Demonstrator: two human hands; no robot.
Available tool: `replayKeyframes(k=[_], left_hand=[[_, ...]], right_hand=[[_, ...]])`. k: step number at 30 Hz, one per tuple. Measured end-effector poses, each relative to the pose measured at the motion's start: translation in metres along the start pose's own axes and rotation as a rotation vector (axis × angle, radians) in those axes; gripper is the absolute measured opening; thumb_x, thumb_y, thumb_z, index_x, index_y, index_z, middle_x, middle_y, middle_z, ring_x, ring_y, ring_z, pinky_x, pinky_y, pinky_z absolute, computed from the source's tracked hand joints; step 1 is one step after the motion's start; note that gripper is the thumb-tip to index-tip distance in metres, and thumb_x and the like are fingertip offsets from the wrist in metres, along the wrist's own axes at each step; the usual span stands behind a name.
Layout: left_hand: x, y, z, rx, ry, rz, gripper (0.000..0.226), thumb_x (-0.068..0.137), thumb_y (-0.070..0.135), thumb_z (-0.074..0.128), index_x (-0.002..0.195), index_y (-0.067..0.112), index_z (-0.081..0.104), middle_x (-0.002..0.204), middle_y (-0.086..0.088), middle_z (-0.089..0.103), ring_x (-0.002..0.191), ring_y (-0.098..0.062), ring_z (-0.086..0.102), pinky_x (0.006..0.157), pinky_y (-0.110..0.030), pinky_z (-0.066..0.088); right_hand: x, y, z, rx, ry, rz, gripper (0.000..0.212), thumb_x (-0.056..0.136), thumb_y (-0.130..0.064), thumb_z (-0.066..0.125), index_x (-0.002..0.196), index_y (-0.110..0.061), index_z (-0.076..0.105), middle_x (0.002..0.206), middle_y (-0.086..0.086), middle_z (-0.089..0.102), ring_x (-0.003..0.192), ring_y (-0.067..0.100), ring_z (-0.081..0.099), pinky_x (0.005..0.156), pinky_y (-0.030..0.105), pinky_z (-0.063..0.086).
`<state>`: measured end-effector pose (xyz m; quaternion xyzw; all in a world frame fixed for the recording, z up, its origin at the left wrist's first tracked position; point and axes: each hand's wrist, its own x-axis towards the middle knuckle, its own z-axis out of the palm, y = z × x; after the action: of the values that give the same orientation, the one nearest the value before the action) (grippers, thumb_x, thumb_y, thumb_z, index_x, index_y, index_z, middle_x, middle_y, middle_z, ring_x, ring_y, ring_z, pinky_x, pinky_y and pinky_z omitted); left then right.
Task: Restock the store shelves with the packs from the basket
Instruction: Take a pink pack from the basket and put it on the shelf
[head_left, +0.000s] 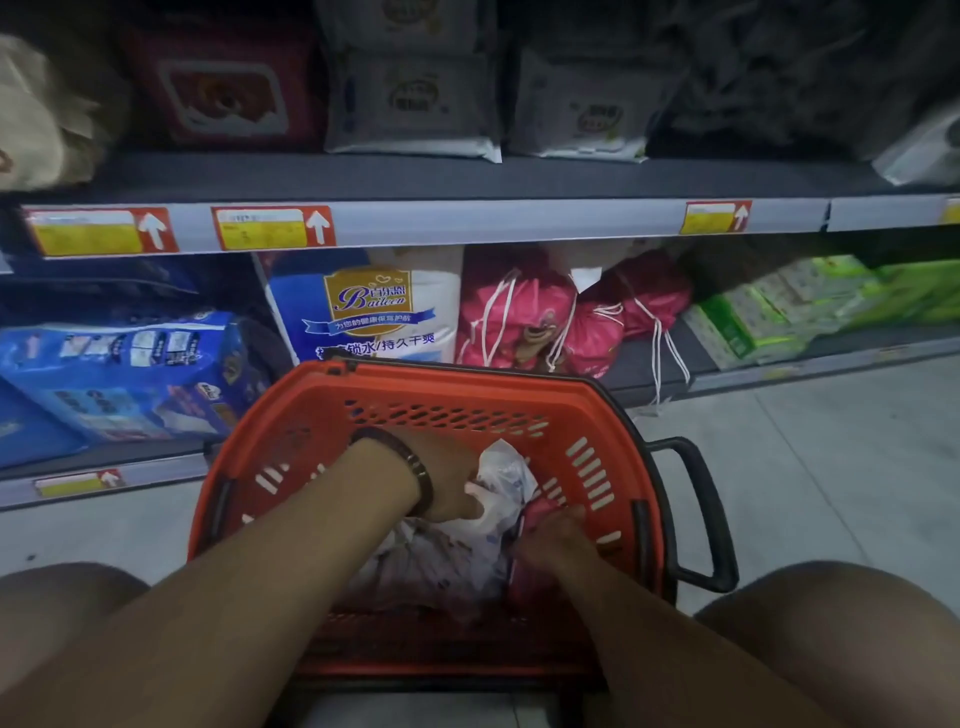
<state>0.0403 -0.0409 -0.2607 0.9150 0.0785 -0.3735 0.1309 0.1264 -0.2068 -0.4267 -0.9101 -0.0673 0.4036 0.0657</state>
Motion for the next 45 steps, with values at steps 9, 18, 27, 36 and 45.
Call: replayKeyframes(k=[9,18,27,36,45], left_hand=[[0.004,-0.011,-0.007,-0.041,0.022,0.022,0.056,0.106,0.051,0.047,0.152,0.019,0.048,0.154,-0.004,0.052,0.136,-0.025,0.051,0.092,-0.027,0.034],[-0.034,-0.035,0.001,-0.017,-0.072,-0.07,0.061,0.106,0.056,0.041,0.154,0.018,0.046,0.161,-0.005,0.044,0.145,-0.025,0.044,0.116,-0.035,0.034],[-0.067,-0.048,0.005,-1.271,-0.056,-0.102,0.094,0.091,0.084,0.029,0.158,0.017,0.031,0.131,-0.029,0.067,0.114,-0.047,0.07,0.102,-0.053,0.056],[-0.113,-0.052,-0.023,-1.925,0.507,0.133,0.069,0.087,0.07,0.053,0.122,0.014,0.074,0.114,-0.014,0.079,0.099,-0.028,0.077,0.089,-0.038,0.06],[-0.123,-0.057,-0.028,-2.142,1.076,0.276,0.038,0.096,0.026,0.07,0.125,0.003,0.061,0.116,-0.021,0.075,0.091,-0.028,0.078,0.073,-0.038,0.064]], right_hand=[[0.007,0.002,0.014,0.075,0.156,0.111,0.11,0.075,-0.06,0.083,0.15,-0.004,0.025,0.144,0.015,0.06,0.135,0.035,0.059,0.107,0.039,0.049],[-0.045,0.0,-0.039,0.154,0.141,-0.072,0.046,0.069,-0.06,0.079,0.092,-0.021,0.081,0.085,-0.001,0.075,0.075,0.016,0.072,0.074,0.03,0.063],[-0.131,-0.045,-0.125,0.743,0.156,-0.681,0.05,0.079,-0.021,0.092,0.122,-0.023,0.066,0.104,-0.001,0.083,0.091,0.025,0.081,0.084,0.044,0.063],[-0.161,-0.115,-0.143,0.952,0.003,-1.098,0.065,0.073,-0.004,0.088,0.13,-0.016,0.061,0.119,0.007,0.079,0.112,0.025,0.075,0.09,0.035,0.062],[-0.198,-0.15,-0.141,1.08,0.138,-1.189,0.092,0.08,-0.026,0.087,0.157,-0.041,0.04,0.125,0.002,0.073,0.108,0.02,0.077,0.083,0.038,0.063]])
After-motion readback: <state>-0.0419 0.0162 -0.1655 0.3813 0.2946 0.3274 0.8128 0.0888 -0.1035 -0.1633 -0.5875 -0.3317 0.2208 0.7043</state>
